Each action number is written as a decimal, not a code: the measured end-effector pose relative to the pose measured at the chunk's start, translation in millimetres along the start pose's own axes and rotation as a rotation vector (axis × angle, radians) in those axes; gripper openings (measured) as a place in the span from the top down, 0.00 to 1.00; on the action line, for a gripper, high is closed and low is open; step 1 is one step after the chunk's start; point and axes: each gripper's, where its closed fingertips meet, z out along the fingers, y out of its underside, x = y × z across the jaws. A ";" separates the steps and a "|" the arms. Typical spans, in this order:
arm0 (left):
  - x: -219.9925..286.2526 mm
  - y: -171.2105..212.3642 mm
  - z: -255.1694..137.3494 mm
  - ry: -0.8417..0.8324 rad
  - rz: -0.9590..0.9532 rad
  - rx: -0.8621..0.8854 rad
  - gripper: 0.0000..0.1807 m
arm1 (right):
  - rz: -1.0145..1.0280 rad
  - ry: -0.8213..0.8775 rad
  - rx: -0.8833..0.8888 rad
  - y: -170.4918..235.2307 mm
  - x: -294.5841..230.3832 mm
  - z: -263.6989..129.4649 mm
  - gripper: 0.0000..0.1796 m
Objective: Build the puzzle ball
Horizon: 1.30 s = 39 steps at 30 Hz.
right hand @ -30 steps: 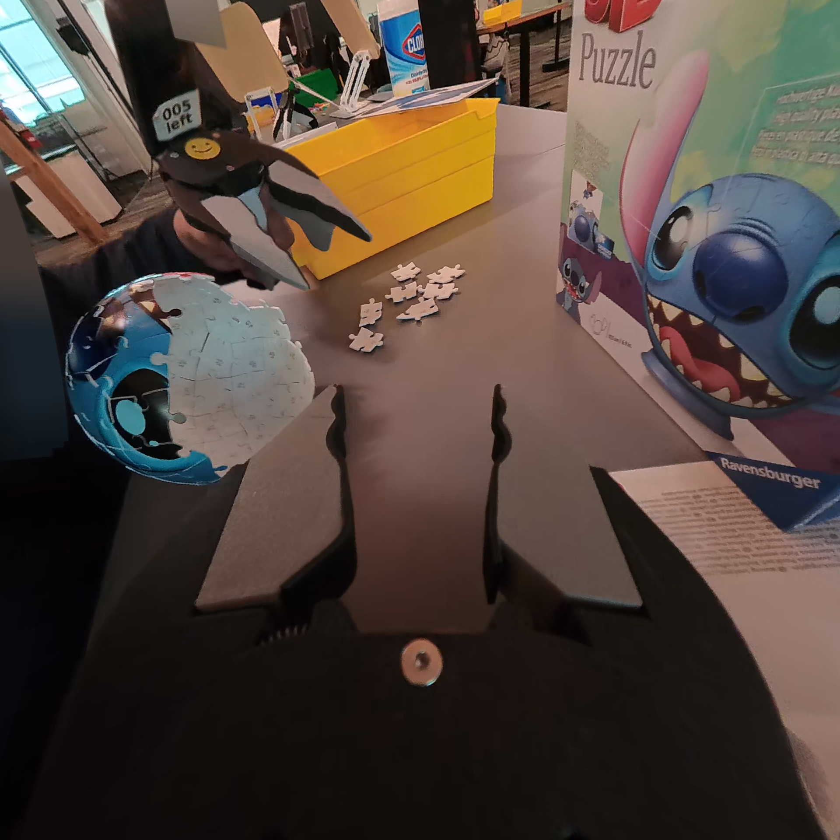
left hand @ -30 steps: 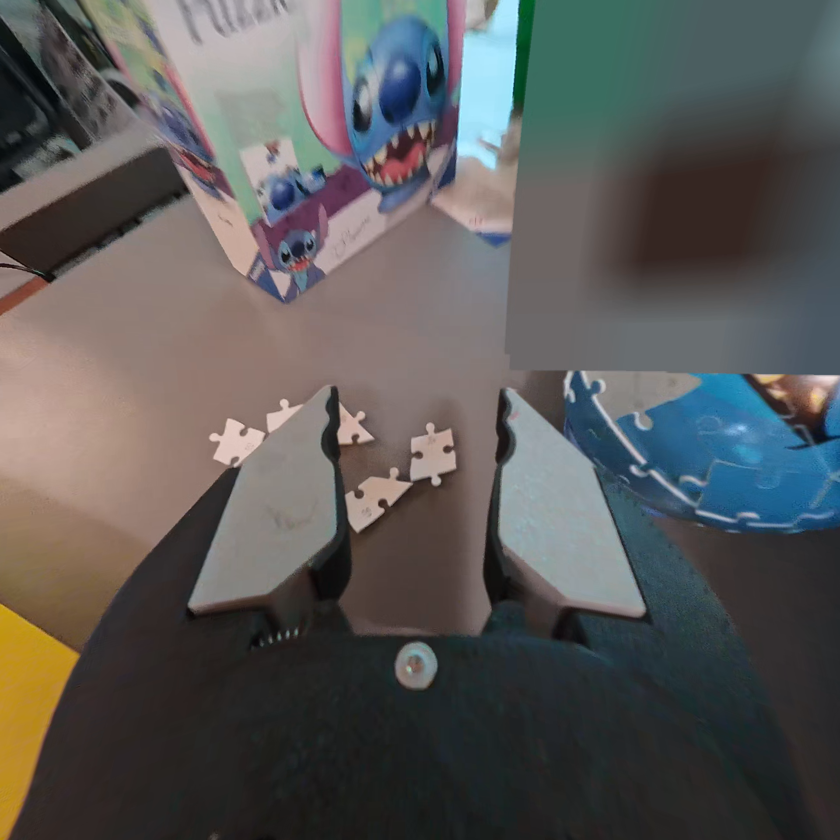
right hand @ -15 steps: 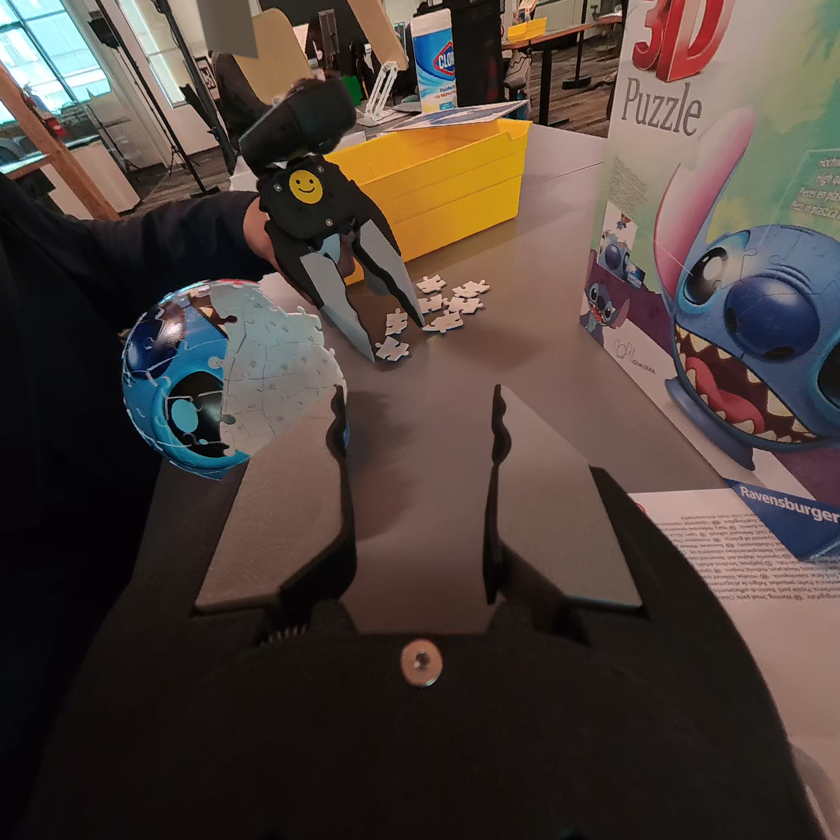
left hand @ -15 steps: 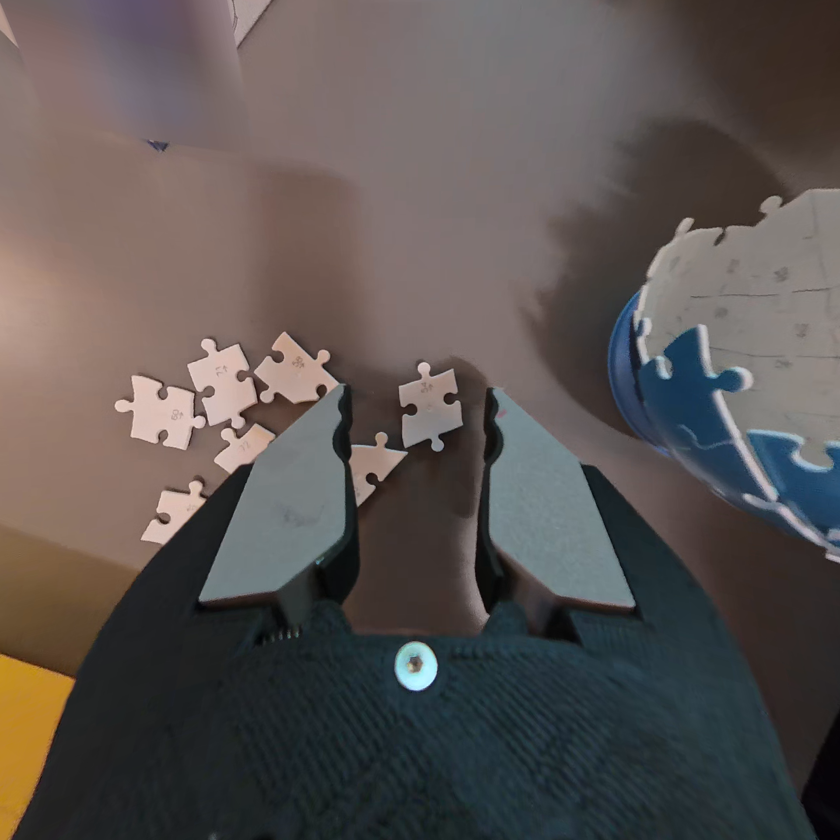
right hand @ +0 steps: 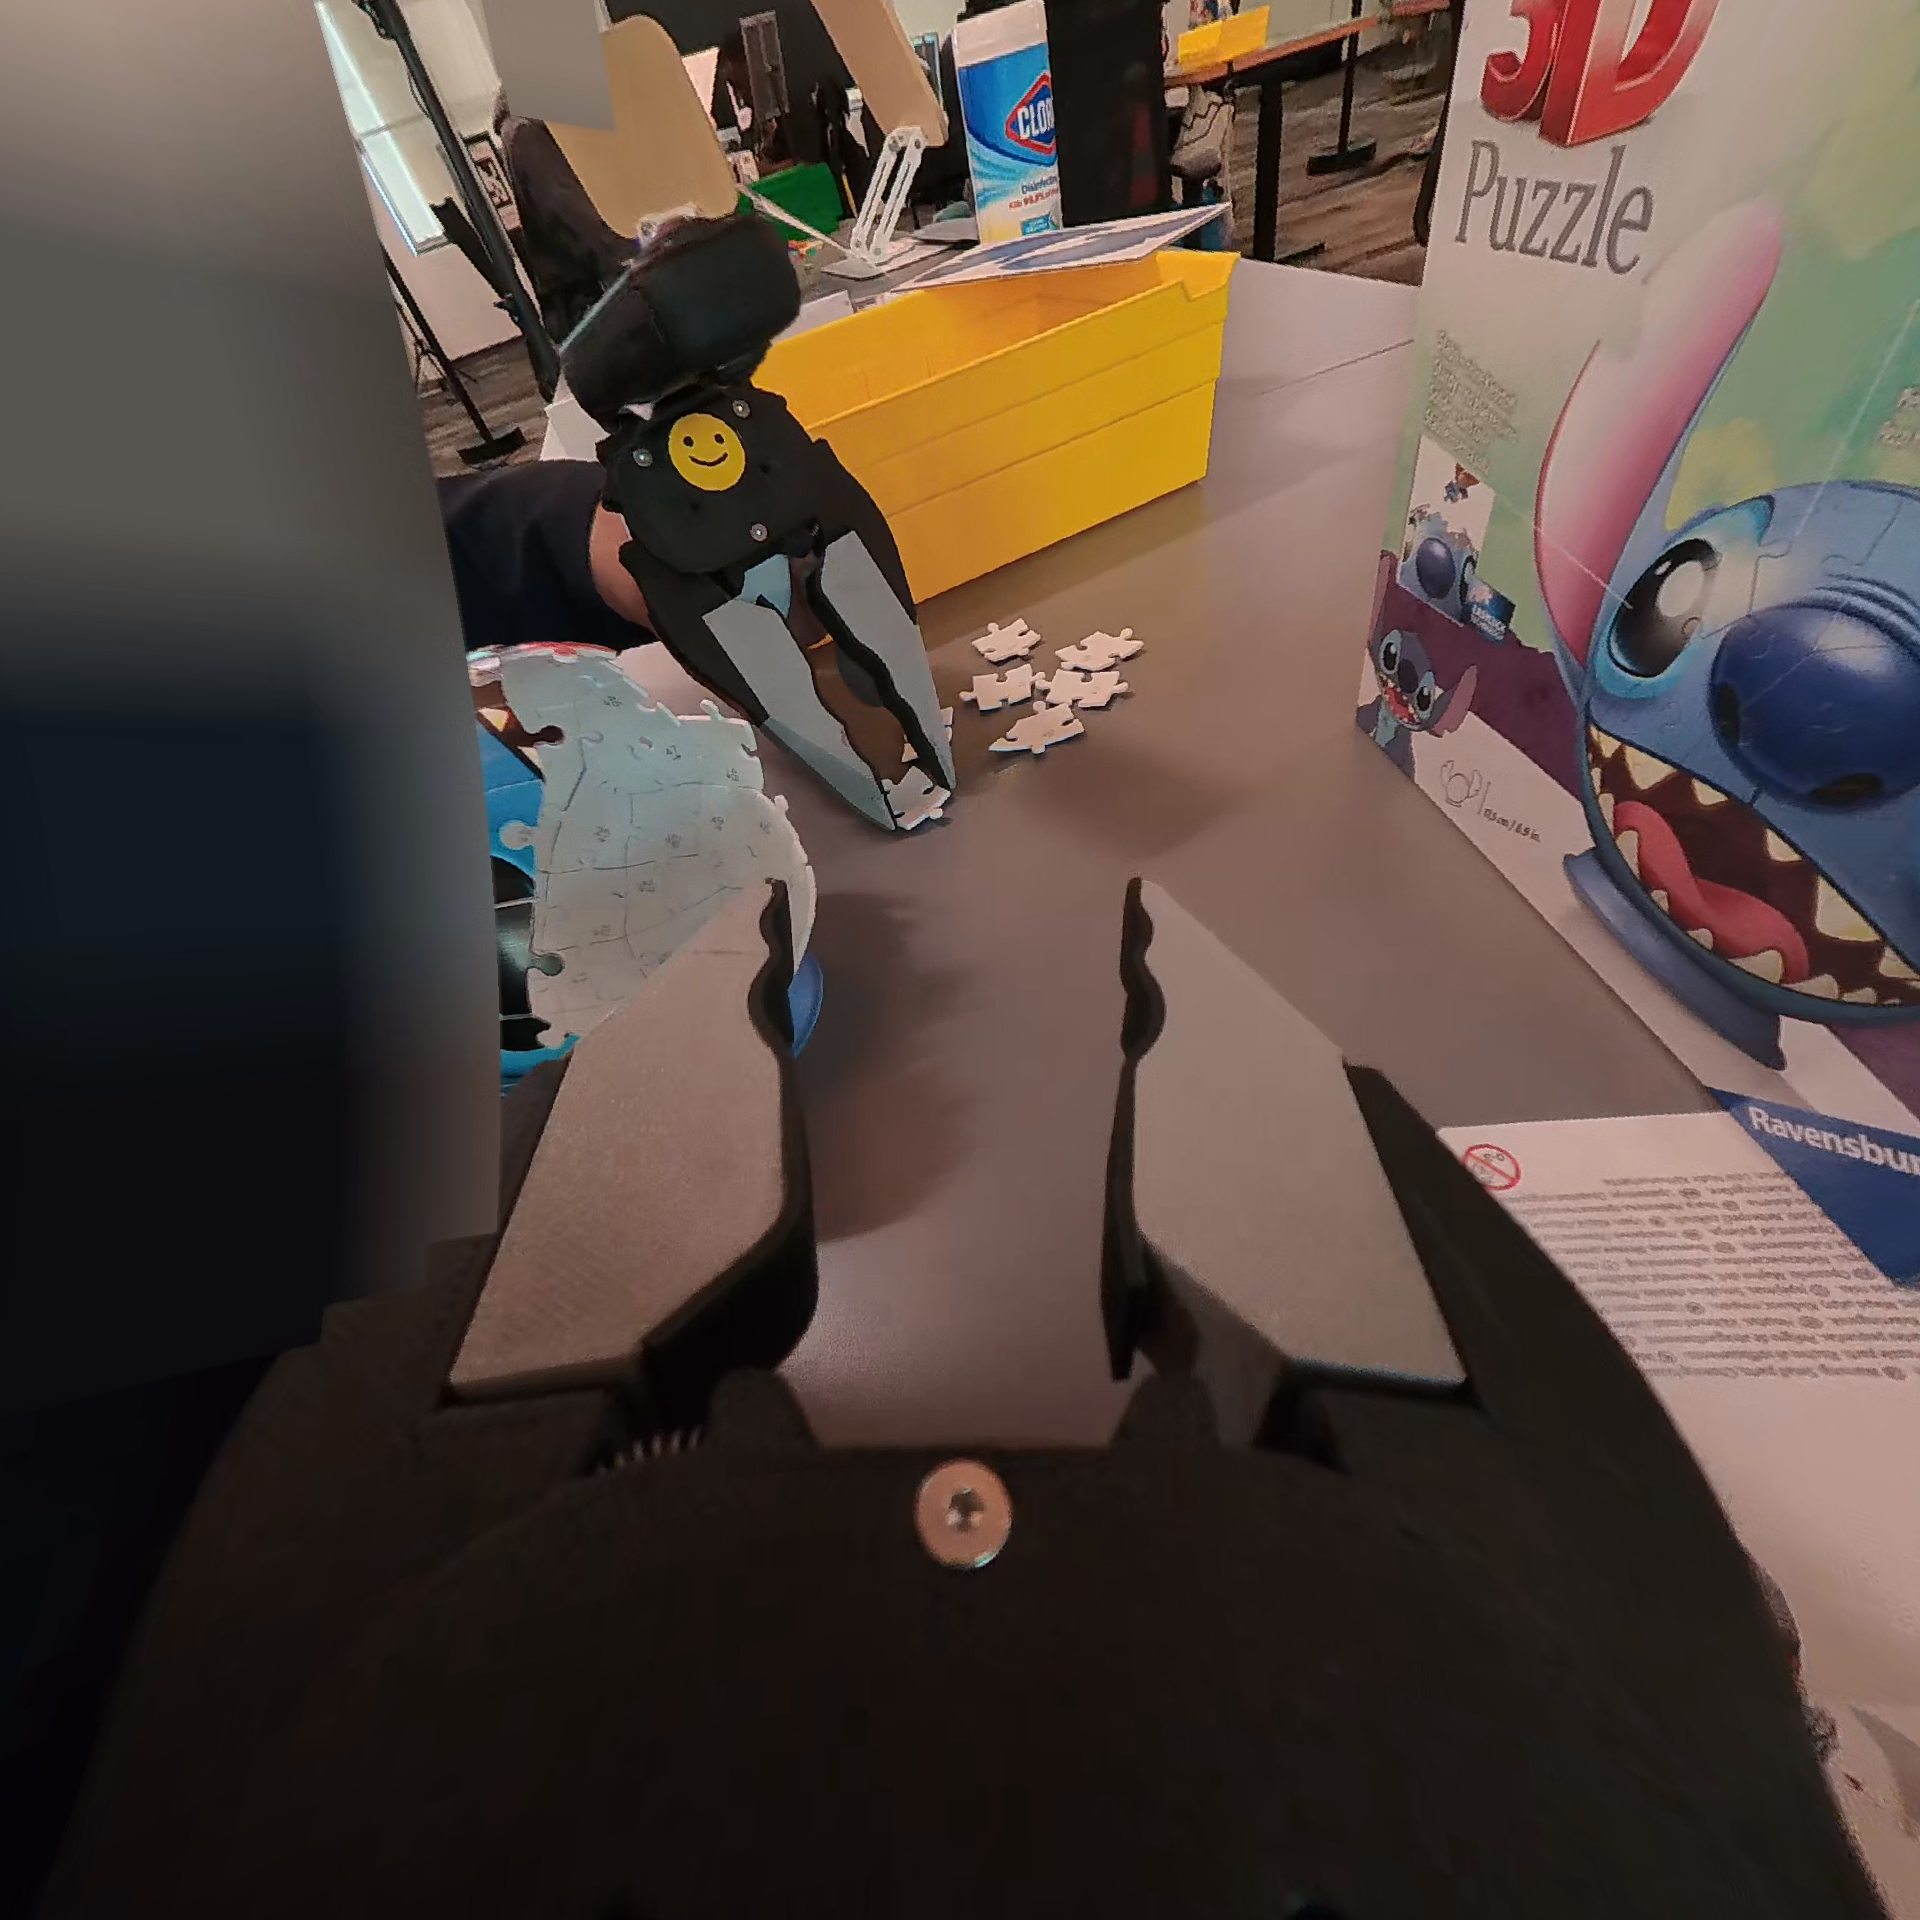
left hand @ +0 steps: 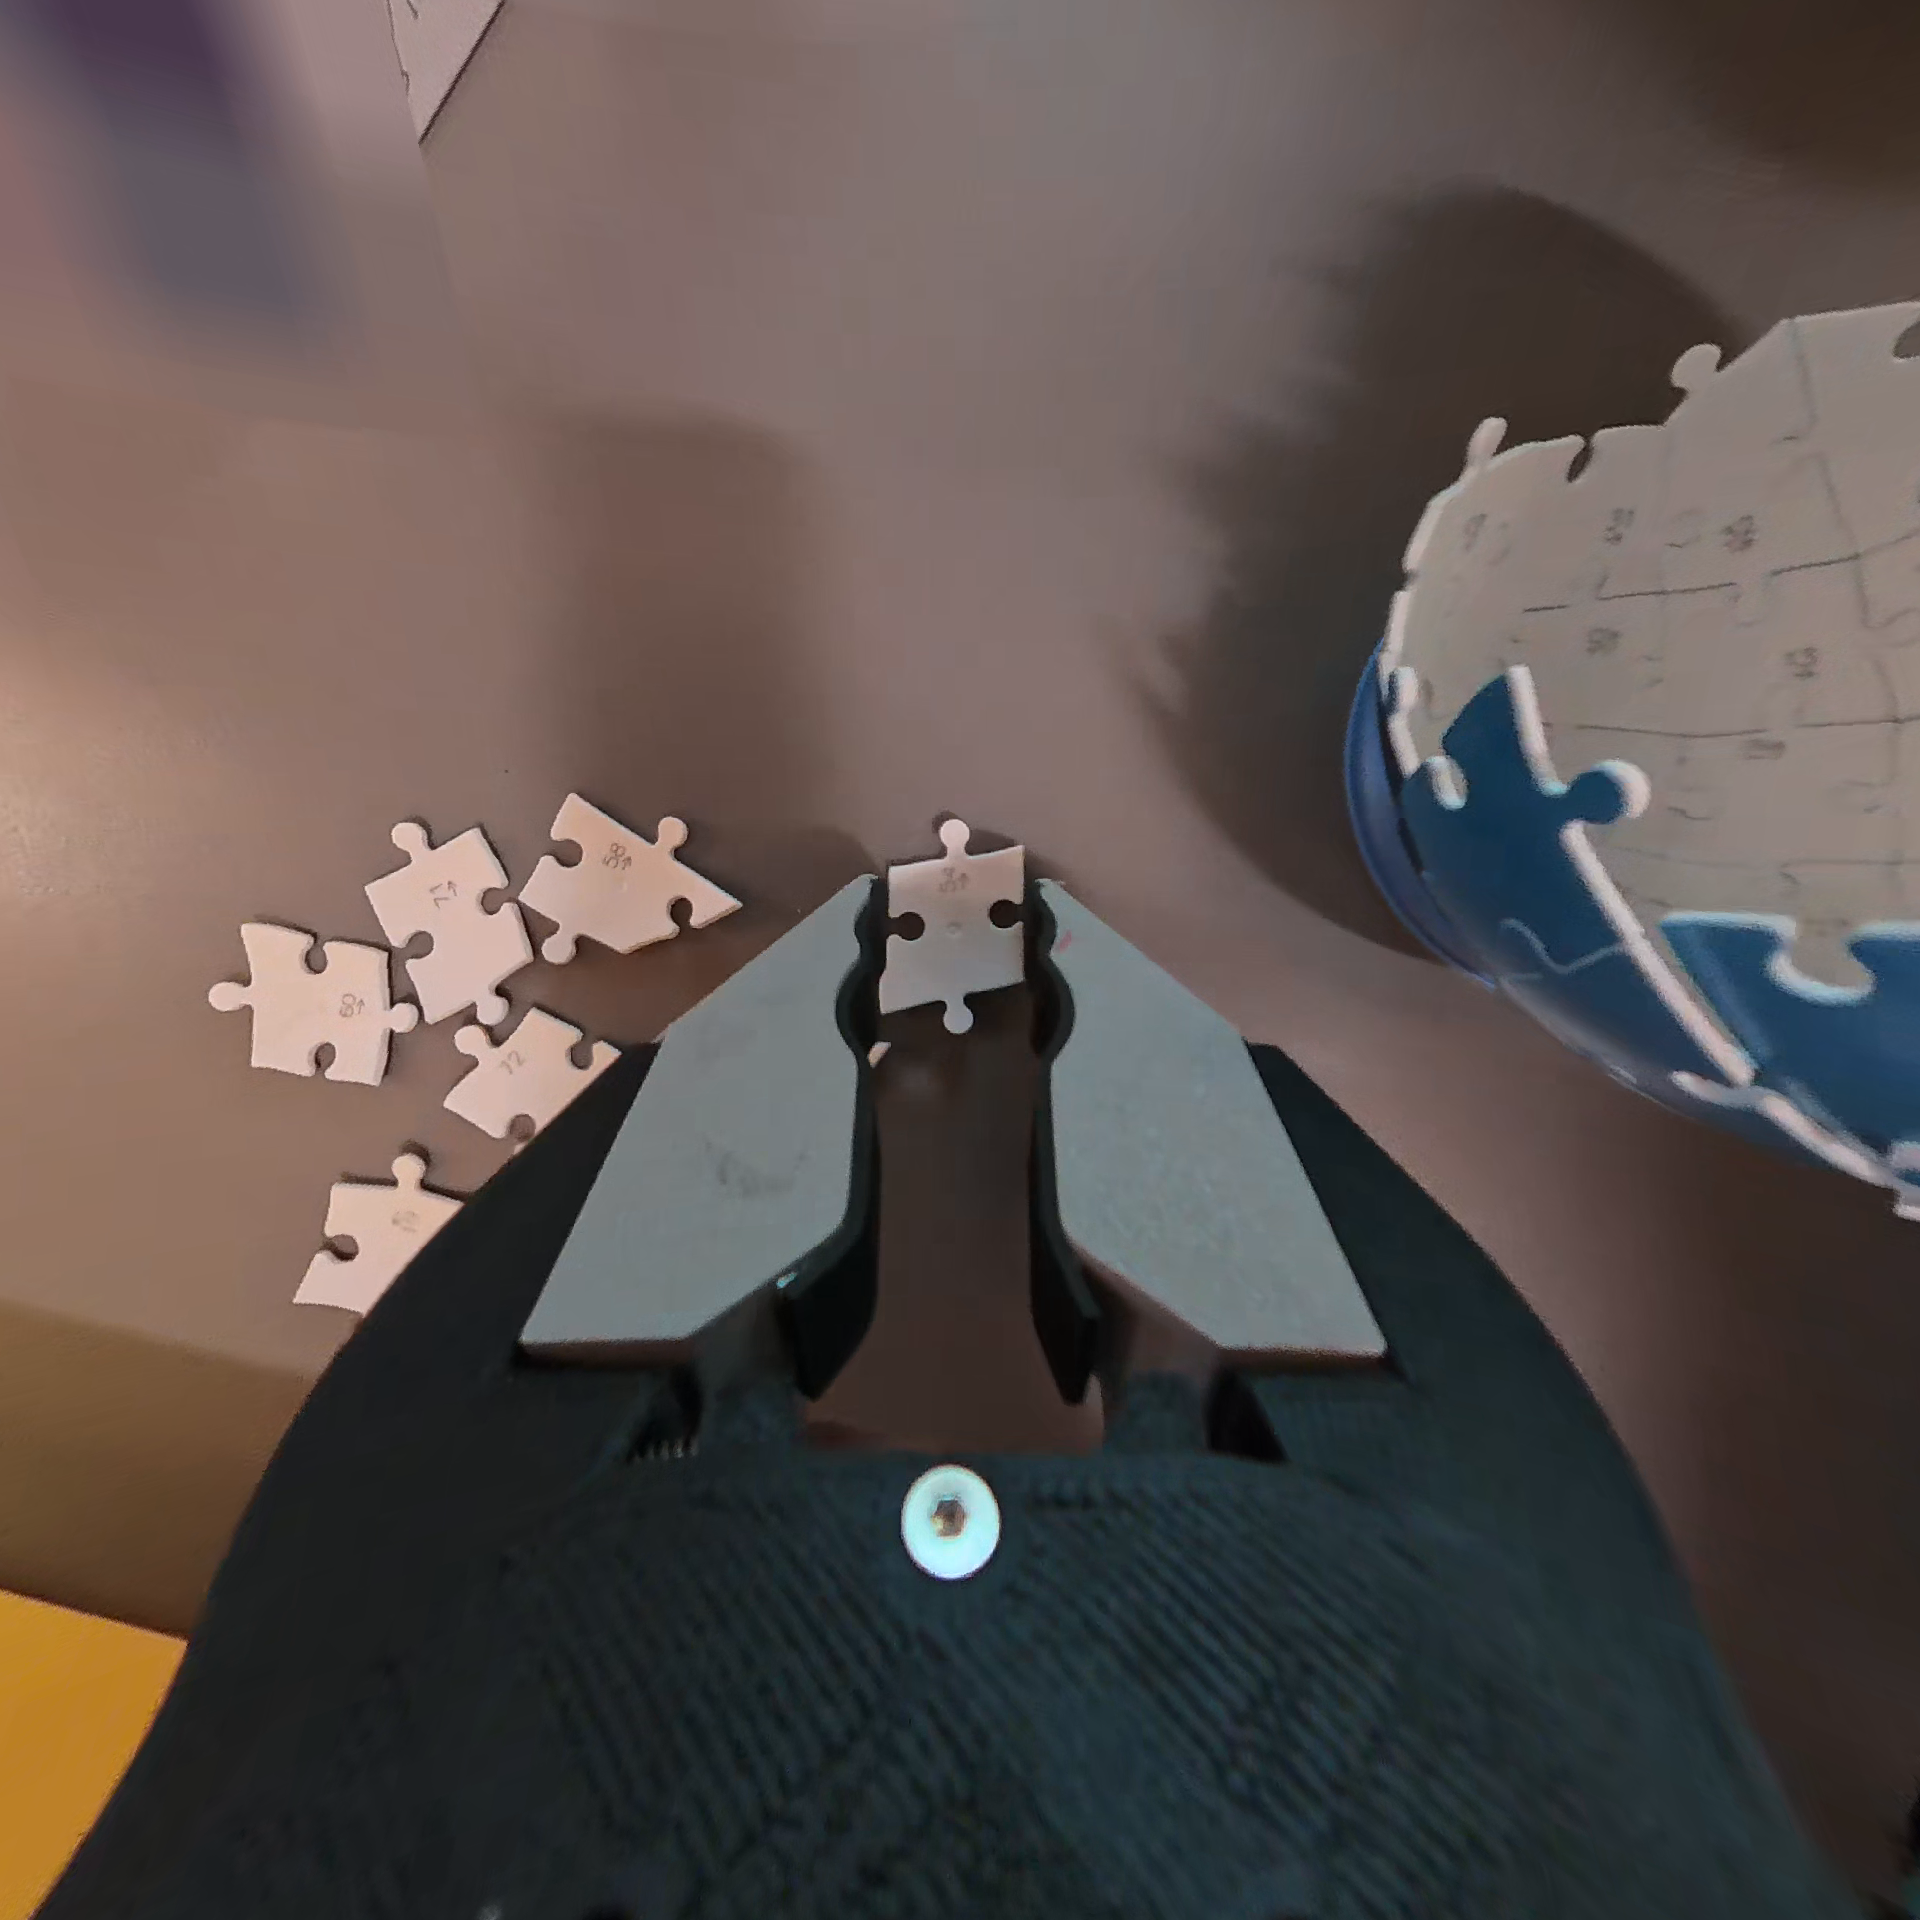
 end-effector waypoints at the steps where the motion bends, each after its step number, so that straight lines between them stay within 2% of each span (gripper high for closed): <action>1: -0.9 -1.6 -0.4 -0.012 0.022 0.009 0.87 | 0.005 0.001 -0.008 1.8 0.4 1.1 0.66; 5: -8.4 -17.6 -7.6 -0.095 0.134 0.071 0.87 | 0.036 0.005 -0.050 10.2 1.8 5.6 0.67; 11: -12.1 -75.5 -24.6 -0.179 0.336 0.262 0.87 | 0.111 0.015 -0.072 16.7 7.5 7.3 0.68; 16: -3.9 -113.1 -14.3 -0.174 0.553 0.339 0.87 | 0.199 -0.007 -0.025 12.8 13.7 3.5 0.71; 20: -1.7 -128.8 -8.1 -0.184 0.626 0.385 0.87 | 0.257 -0.053 0.000 11.6 13.1 3.3 0.73; 28: 0.7 -122.2 1.3 -0.220 0.689 0.416 0.87 | 0.247 -0.051 -0.031 20.7 14.8 12.7 0.74; 39: 7.5 -119.5 -3.2 -0.167 0.768 0.429 0.87 | 0.250 -0.082 -0.052 16.4 12.9 36.4 0.76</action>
